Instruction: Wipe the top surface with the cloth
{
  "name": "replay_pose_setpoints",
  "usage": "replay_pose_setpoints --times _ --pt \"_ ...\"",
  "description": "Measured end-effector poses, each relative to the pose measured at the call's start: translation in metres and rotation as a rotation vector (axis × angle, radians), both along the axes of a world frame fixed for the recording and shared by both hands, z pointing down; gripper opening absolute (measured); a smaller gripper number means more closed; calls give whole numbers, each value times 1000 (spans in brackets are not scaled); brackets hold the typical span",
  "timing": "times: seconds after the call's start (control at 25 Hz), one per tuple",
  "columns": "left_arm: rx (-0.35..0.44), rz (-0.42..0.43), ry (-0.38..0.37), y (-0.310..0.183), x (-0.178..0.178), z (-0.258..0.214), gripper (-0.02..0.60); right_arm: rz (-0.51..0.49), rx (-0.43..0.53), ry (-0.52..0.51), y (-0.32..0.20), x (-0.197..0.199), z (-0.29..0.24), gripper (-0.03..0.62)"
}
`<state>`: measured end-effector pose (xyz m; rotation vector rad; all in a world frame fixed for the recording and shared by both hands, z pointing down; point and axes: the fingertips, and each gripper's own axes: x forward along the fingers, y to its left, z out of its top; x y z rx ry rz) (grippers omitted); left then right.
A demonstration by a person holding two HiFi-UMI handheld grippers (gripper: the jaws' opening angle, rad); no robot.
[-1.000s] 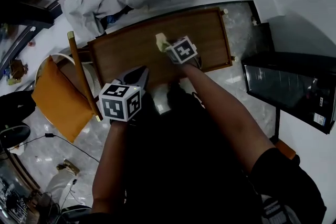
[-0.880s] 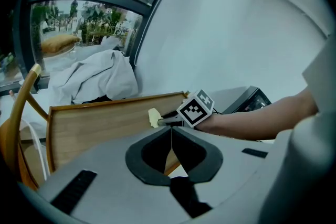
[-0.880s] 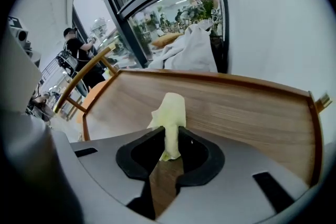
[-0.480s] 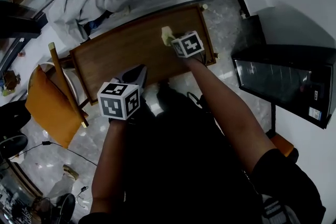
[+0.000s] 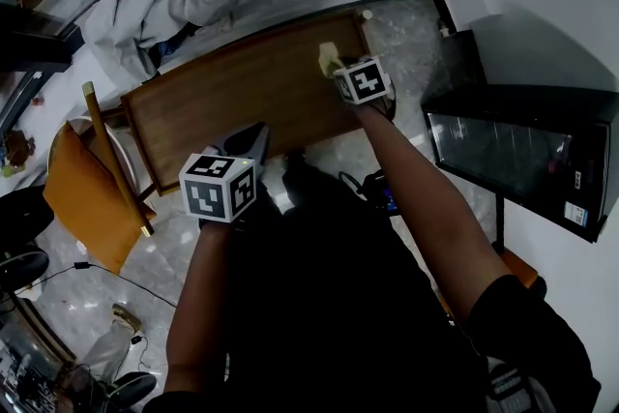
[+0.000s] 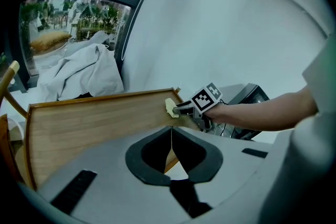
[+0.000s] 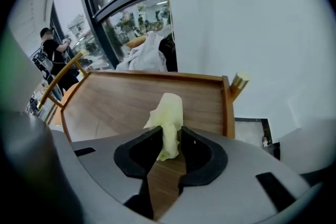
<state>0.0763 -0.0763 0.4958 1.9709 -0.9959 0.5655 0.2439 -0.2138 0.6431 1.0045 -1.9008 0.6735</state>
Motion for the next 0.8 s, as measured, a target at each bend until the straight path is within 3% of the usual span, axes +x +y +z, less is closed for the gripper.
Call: replay_pose_setpoints --times 0.44,0.8 --pt "27 -13 -9 -1 -1 -11 14 200 -11 35 1 43 -5 97" --pt "21 -70 -32 22 -35 -16 14 312 59 86 0 62 -12 83"
